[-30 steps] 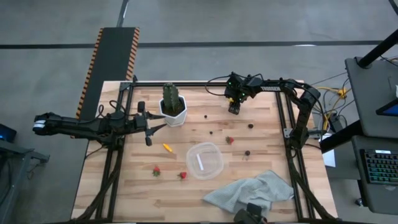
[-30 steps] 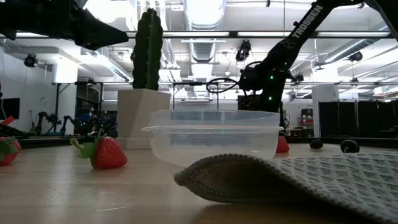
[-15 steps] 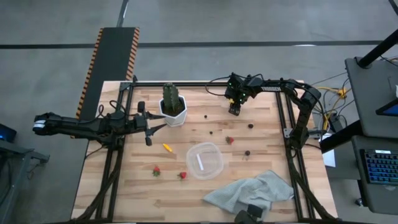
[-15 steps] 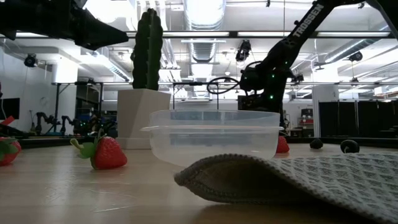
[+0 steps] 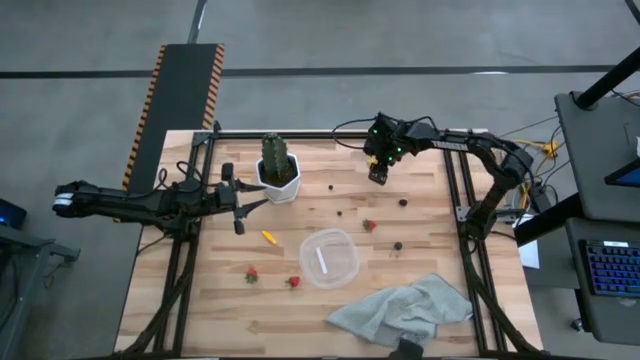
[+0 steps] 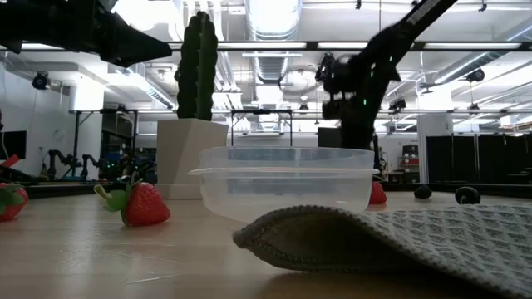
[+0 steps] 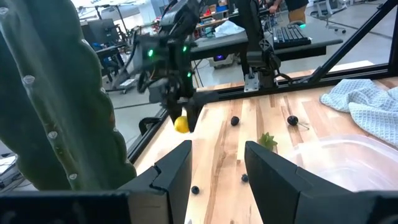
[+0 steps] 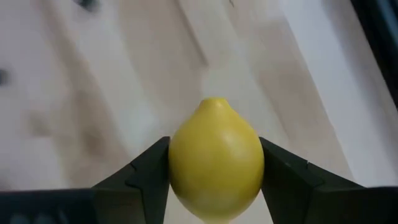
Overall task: Pick and placing Produce into tupperware
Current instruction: Put the yellow lemon into the transparent container
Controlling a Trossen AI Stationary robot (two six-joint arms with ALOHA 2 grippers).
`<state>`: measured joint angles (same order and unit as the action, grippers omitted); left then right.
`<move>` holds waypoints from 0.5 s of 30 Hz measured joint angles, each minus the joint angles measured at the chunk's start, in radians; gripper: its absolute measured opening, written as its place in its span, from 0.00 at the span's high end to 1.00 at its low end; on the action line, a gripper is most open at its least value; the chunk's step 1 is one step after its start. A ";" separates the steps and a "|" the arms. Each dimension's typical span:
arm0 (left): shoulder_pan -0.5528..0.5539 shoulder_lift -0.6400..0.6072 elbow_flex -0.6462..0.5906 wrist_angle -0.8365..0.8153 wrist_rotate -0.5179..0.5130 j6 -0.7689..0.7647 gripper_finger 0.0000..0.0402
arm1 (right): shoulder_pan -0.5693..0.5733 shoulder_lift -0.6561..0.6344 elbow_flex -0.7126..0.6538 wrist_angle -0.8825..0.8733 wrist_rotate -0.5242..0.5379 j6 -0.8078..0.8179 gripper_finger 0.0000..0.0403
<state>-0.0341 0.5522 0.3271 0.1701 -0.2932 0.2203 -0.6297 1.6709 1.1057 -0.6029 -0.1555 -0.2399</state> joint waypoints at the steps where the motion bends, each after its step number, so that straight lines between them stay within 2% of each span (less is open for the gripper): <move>1: 0.000 0.000 0.000 -0.001 0.000 0.000 0.66 | 0.019 -0.025 0.000 0.001 -0.003 0.008 0.52; 9: 0.000 0.001 0.000 0.004 0.000 0.001 0.66 | 0.230 -0.229 -0.003 0.002 0.009 0.124 0.52; 13: 0.000 -0.001 0.000 0.004 0.000 0.001 0.66 | 0.365 -0.297 -0.003 0.010 0.095 0.187 0.52; 15: 0.000 -0.001 0.000 0.004 0.000 0.002 0.66 | 0.429 -0.311 -0.002 0.013 0.105 0.221 0.52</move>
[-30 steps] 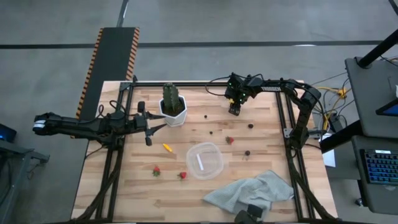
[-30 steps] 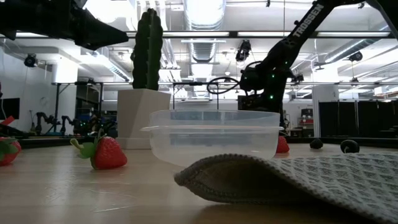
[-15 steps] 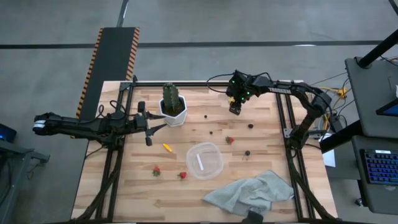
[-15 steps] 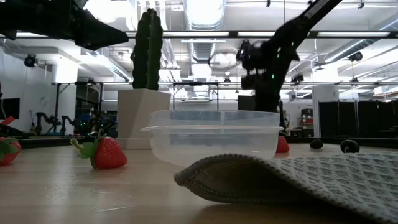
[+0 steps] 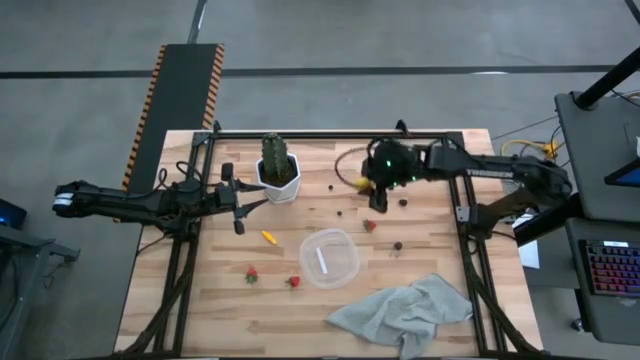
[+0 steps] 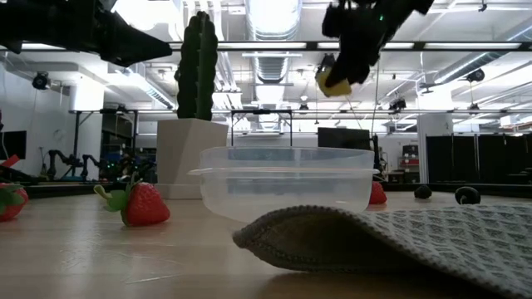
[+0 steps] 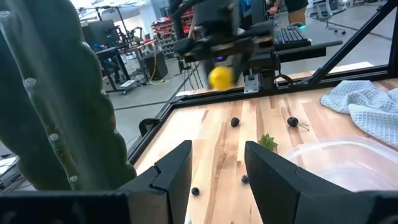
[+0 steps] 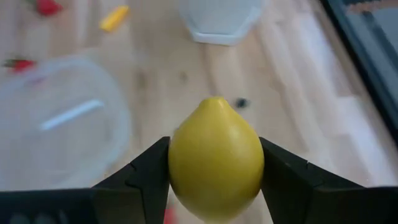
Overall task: Pick and placing Produce into tupperware
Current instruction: Put the yellow lemon into the transparent container
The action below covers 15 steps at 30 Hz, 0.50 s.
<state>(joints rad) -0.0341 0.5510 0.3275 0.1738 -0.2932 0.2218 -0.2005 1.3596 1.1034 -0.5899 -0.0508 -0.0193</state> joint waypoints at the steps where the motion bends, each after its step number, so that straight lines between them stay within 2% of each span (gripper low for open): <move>1: 0.000 -0.001 0.000 0.000 0.000 0.000 0.66 | 0.031 -0.001 0.001 0.006 0.005 0.022 0.52; 8: 0.000 -0.004 0.000 0.002 0.000 0.000 0.66 | 0.220 0.057 0.003 0.059 0.099 0.107 0.52; 15: 0.000 -0.008 0.000 0.002 0.000 0.000 0.66 | 0.277 0.189 0.010 0.158 0.115 0.132 0.52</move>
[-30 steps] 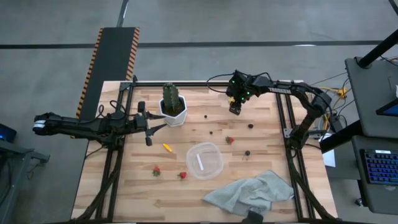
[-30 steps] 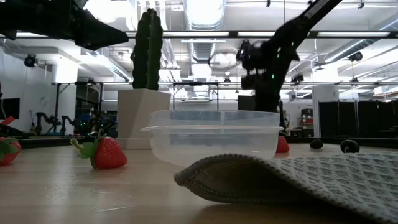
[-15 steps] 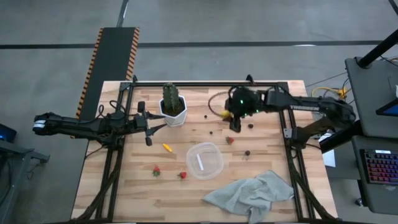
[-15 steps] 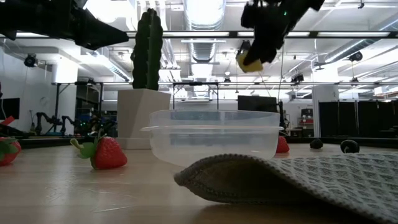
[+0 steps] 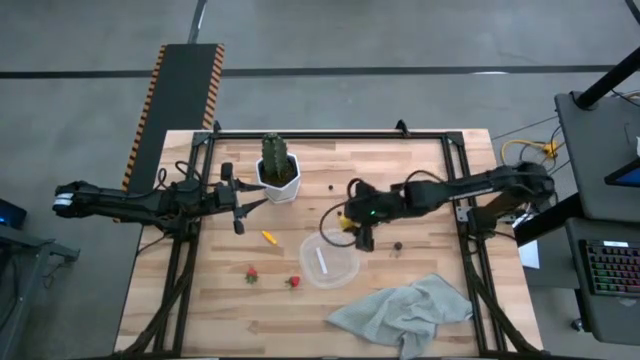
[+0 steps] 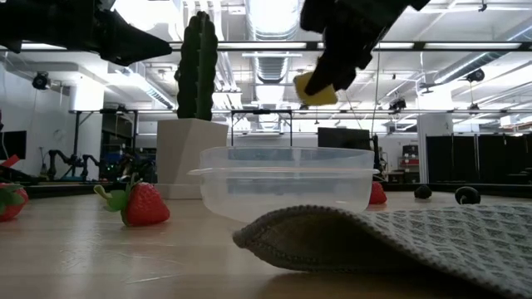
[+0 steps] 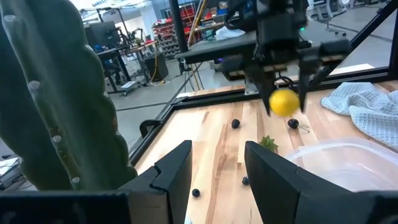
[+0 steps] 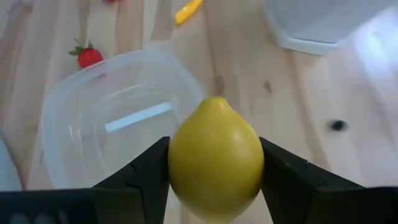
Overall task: Pick and placing Produce into tupperware
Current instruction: Put the yellow lemon into the transparent container
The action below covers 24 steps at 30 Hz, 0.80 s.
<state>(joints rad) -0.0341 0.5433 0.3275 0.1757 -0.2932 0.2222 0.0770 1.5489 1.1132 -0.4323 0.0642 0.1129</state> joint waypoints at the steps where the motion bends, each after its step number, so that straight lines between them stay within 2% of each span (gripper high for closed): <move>1: 0.000 -0.002 0.000 0.000 0.000 0.000 0.66 | 0.001 0.022 0.012 -0.003 -0.004 0.000 0.52; 13: 0.000 -0.001 0.000 0.000 0.000 0.000 0.66 | 0.035 0.218 0.141 -0.005 -0.089 -0.016 0.52; 24: 0.000 -0.001 0.000 0.000 0.000 -0.005 0.66 | 0.054 0.323 0.176 -0.030 -0.103 -0.019 0.52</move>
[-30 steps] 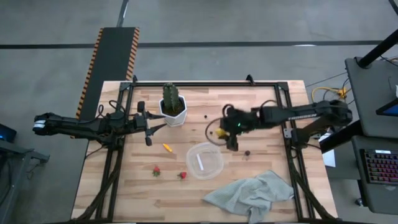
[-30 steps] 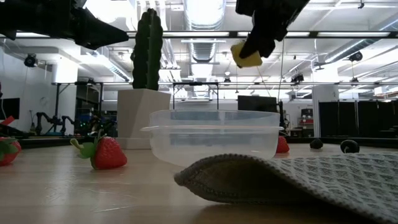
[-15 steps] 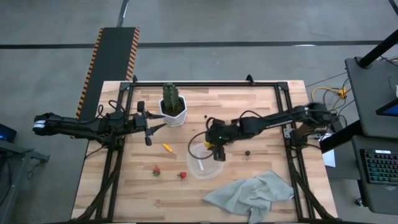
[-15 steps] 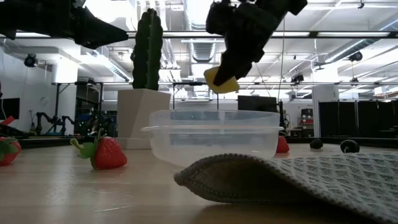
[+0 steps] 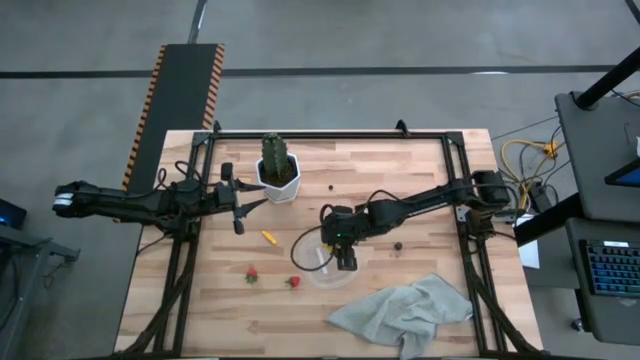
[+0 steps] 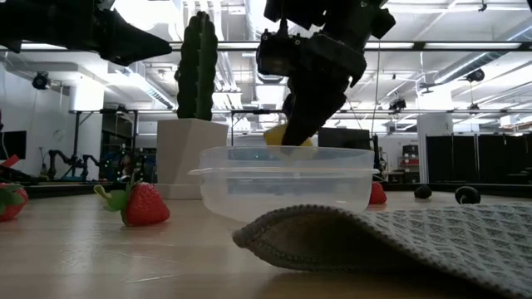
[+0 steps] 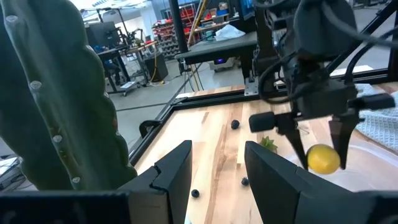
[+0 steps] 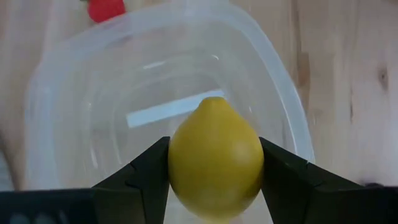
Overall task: Pick and placing Produce into tupperware
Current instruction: Put the yellow lemon into the transparent container
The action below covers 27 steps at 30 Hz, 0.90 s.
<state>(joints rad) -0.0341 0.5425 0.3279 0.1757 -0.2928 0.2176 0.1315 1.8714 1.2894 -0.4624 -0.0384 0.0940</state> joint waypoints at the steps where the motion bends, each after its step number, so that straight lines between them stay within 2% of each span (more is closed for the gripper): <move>1: 0.000 0.000 0.000 0.000 0.000 0.000 0.66 | 0.001 0.006 0.000 0.003 0.001 0.000 0.52; 21: 0.000 0.001 0.000 -0.001 0.000 -0.001 0.66 | 0.004 0.056 -0.004 -0.005 0.003 -0.014 0.52; 22: 0.000 0.003 0.000 0.001 0.000 -0.001 0.66 | 0.004 0.056 -0.004 -0.004 0.005 -0.009 0.51; 27: 0.000 0.005 0.000 0.000 0.000 -0.001 0.66 | 0.004 0.056 -0.004 -0.004 0.013 0.010 0.33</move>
<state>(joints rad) -0.0341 0.5472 0.3279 0.1760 -0.2928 0.2169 0.1352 1.9270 1.2854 -0.4664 -0.0250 0.1042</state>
